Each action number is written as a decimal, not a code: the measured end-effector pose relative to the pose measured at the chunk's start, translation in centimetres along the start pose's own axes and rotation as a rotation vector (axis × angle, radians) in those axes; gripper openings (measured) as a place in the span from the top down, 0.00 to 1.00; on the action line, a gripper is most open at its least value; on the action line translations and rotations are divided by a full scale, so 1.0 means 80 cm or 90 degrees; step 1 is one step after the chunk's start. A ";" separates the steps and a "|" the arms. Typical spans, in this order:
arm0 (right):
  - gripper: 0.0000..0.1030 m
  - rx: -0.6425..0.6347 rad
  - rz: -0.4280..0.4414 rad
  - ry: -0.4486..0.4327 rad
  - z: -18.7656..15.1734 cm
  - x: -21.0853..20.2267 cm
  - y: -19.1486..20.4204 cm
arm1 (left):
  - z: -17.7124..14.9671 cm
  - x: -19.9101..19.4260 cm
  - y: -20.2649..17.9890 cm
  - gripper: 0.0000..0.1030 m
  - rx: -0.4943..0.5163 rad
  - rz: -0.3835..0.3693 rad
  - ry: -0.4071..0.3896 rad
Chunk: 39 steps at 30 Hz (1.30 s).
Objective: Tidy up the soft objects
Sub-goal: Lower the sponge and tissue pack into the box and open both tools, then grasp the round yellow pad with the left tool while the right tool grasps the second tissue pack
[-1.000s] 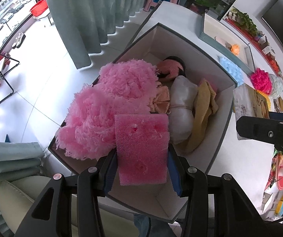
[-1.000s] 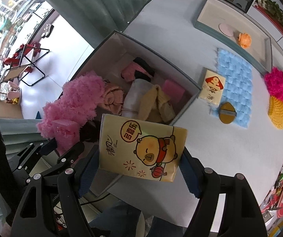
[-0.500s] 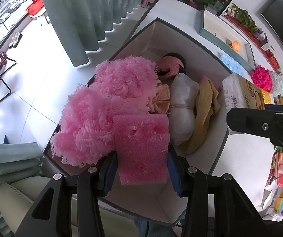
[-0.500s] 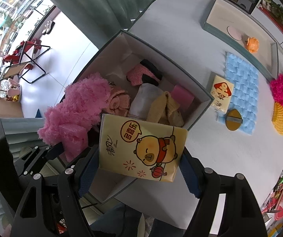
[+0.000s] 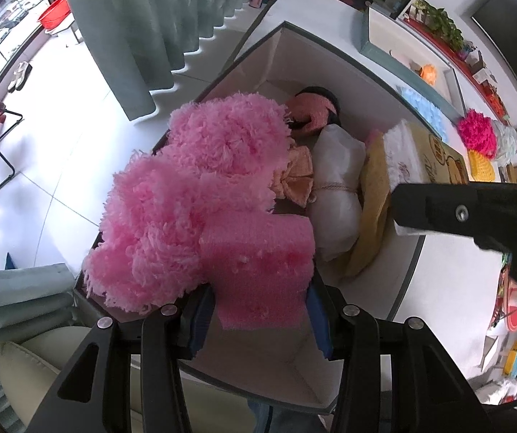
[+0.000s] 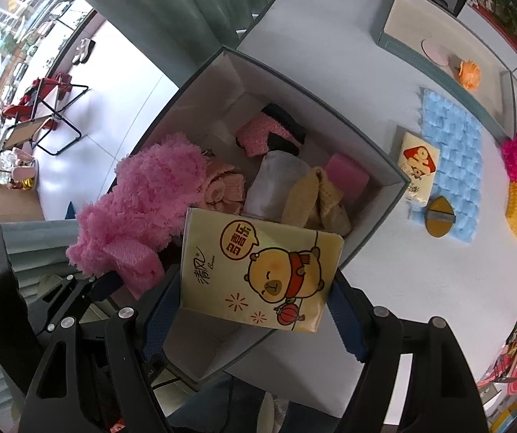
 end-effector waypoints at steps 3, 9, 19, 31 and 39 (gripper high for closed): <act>0.23 0.017 0.010 0.004 0.002 0.005 0.000 | -0.002 0.003 0.000 0.54 0.007 -0.002 0.004; 0.22 0.030 0.027 0.005 0.010 0.013 0.005 | -0.002 0.003 -0.002 0.46 0.012 -0.011 0.006; 0.00 0.071 0.030 -0.042 0.009 -0.009 -0.030 | -0.002 0.000 -0.011 0.00 0.005 -0.002 0.008; 0.00 0.309 -0.092 -0.066 0.032 0.020 -0.265 | -0.001 -0.017 -0.029 0.00 0.016 0.040 0.011; 0.12 0.283 -0.070 -0.038 0.094 0.100 -0.271 | 0.000 -0.030 -0.051 0.00 0.031 0.075 0.018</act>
Point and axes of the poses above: each gripper's, at about its wrist camera, not at the fingertips, and x roughly the way its jaws point, y to its left, z to its top, the point moved 8 cm from there along x, roughly the way its jaws point, and after that the axes turned 2 degrees about z, right-handed, at the moved point
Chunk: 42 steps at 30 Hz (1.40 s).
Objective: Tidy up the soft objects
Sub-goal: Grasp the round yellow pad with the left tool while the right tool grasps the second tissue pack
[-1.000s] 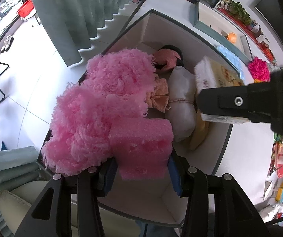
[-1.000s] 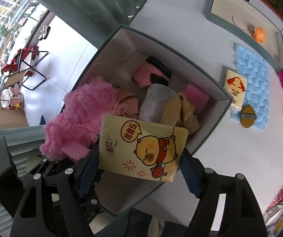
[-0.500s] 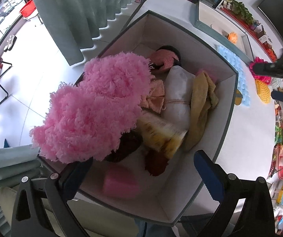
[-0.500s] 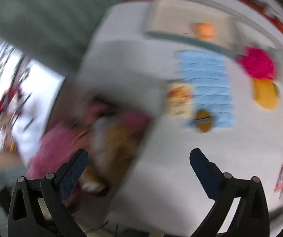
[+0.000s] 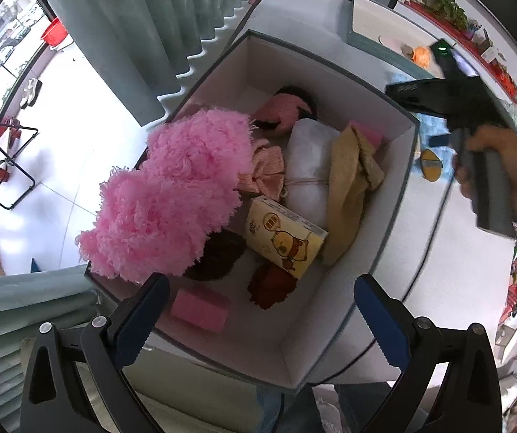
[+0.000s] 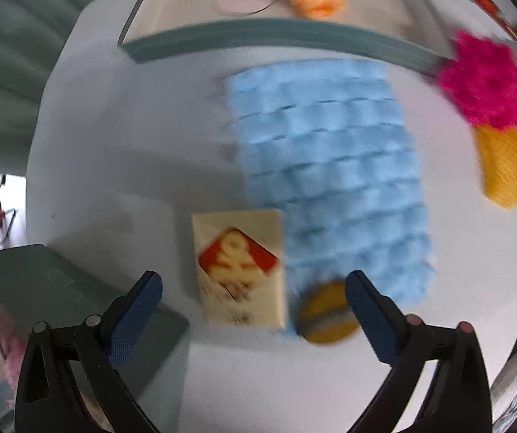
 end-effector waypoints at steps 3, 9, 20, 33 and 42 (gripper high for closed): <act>0.44 -0.013 -0.004 0.027 -0.004 0.016 0.005 | -0.003 -0.003 -0.016 0.00 0.016 0.005 0.002; 0.45 -0.010 0.073 0.008 -0.039 -0.019 -0.027 | 0.007 -0.017 -0.077 0.00 0.052 -0.016 -0.020; 0.45 0.088 0.054 0.027 -0.183 -0.049 -0.243 | 0.038 0.072 -0.277 0.00 0.169 -0.031 0.018; 0.44 0.078 -0.021 0.030 -0.216 -0.011 -0.361 | 0.080 0.158 -0.393 0.00 0.132 0.037 0.026; 0.33 0.036 -0.025 0.029 -0.244 -0.007 -0.348 | 0.085 0.189 -0.404 0.00 0.059 0.022 0.046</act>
Point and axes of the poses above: each gripper's, at about its wrist camera, not at the fingertips, and x roughly the way its jaws point, y to its left, z to its top, the point moved 8 cm from there along x, roughly the way its jaws point, and after that the axes turned 2 degrees about z, right-handed, at the moved point
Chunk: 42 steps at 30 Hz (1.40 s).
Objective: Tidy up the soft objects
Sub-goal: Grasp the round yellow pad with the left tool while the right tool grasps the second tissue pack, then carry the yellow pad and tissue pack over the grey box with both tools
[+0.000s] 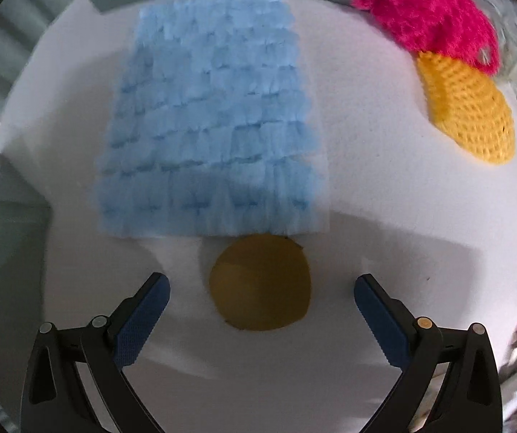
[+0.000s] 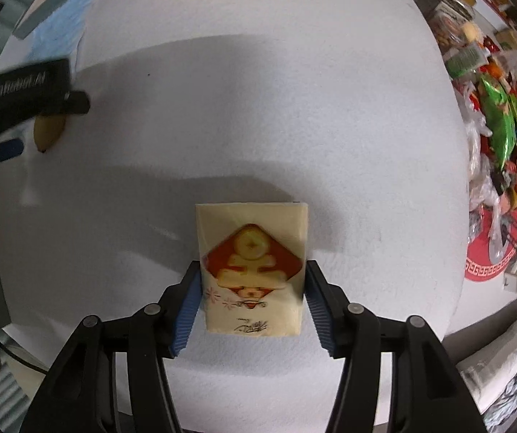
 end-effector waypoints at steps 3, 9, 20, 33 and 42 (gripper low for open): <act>0.22 -0.029 -0.009 -0.002 -0.002 0.004 0.023 | 0.001 0.000 -0.002 0.00 -0.009 0.004 -0.008; 0.20 -0.074 -0.042 -0.011 0.000 0.006 0.045 | 0.001 0.002 -0.004 0.00 -0.018 0.005 -0.001; 0.46 -0.041 0.020 0.025 0.022 0.000 0.041 | -0.010 -0.034 -0.016 0.53 0.064 -0.028 -0.001; 0.46 -0.061 0.057 0.044 0.016 -0.026 0.092 | -0.112 -0.119 0.029 0.53 0.160 -0.105 -0.018; 0.46 -0.084 0.070 0.036 0.031 -0.046 0.141 | -0.142 -0.150 0.087 0.53 0.161 -0.101 -0.035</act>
Point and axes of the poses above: each gripper's, at about its wrist camera, not at the fingertips, and x roughly the way its jaws point, y to its left, z to its top, the point moved 8 cm from there along x, roughly the way its jaws point, and after that the axes turned 2 degrees about z, right-handed, at the moved point
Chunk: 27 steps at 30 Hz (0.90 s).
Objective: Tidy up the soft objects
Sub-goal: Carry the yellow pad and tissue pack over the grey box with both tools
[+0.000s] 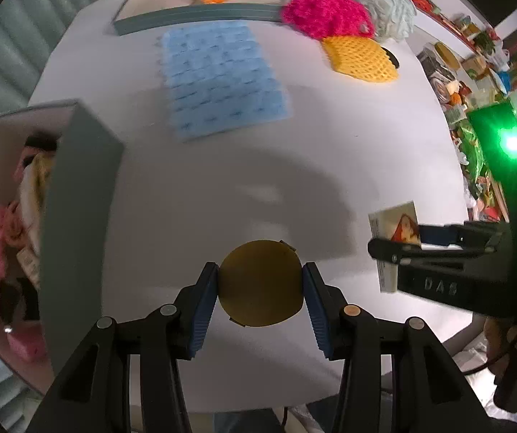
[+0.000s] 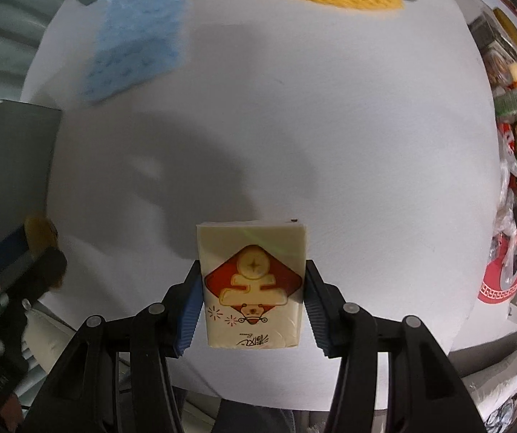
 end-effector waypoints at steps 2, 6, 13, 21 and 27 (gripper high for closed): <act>0.46 -0.007 0.003 -0.007 0.007 -0.007 0.016 | -0.004 -0.006 0.011 0.53 -0.003 0.003 -0.005; 0.46 -0.024 0.011 -0.024 0.021 -0.021 0.050 | -0.007 -0.023 0.035 0.53 -0.021 0.003 -0.024; 0.46 -0.060 0.025 -0.055 0.071 -0.031 0.142 | -0.010 -0.066 0.088 0.53 -0.070 0.010 -0.073; 0.46 -0.114 0.048 -0.117 0.037 -0.101 0.182 | -0.029 -0.115 0.194 0.53 -0.157 0.059 -0.122; 0.46 -0.177 0.072 -0.145 0.014 -0.129 0.260 | -0.059 -0.122 0.275 0.53 -0.224 0.095 -0.125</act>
Point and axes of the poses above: each gripper's, at about its wrist camera, not at the fingertips, and x roughly the way its jaws point, y to its left, z to its top, the point moved 8 cm from there along x, roughly the way its jaws point, and after that the axes turned 2 degrees about z, right-handed, at the moved point
